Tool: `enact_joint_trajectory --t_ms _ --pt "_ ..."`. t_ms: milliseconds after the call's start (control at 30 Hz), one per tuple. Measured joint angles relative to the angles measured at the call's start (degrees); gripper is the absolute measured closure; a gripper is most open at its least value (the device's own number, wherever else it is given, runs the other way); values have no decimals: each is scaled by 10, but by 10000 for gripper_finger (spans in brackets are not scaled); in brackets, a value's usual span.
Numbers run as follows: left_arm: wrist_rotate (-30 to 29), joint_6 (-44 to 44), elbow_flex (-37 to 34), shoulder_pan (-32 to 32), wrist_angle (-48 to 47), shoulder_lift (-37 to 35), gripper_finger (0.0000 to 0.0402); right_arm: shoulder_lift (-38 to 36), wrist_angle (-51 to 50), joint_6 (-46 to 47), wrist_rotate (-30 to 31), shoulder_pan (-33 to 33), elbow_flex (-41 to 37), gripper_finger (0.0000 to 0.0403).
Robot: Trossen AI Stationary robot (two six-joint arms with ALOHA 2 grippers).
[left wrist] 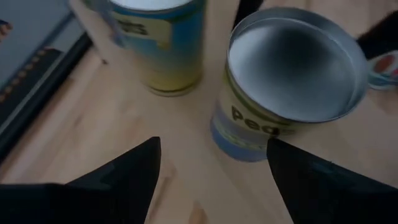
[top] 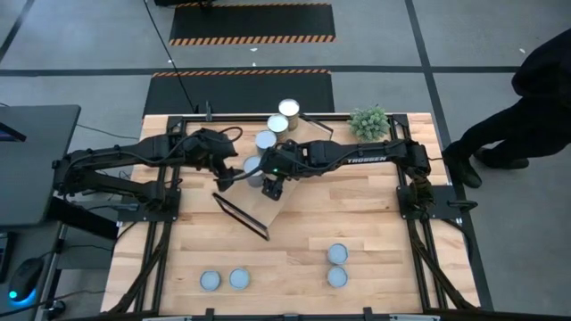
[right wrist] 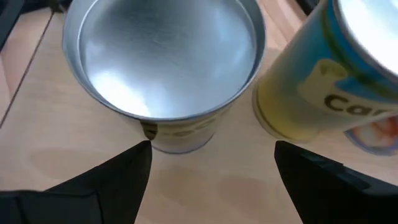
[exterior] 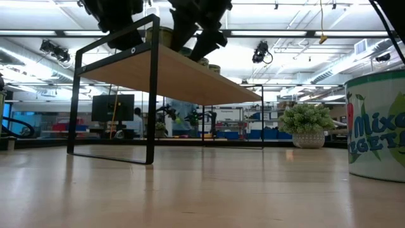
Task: Pick and place cans onto a shelf
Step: Put the canned peas on the shelf
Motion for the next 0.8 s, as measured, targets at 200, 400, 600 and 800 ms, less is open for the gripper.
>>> enact_joint_trajectory --t_ms 200,400,600,800 --pt "-67 2 0 0 0 0 102 0 18 19 26 -5 0 56" --pt "-107 2 0 1 0 0 102 0 18 55 26 -15 0 56" --pt "-94 2 0 1 -6 -9 102 0 -26 57 8 -12 17 56" --pt "-72 6 0 1 -26 -13 102 0 -53 57 30 -13 24 56"
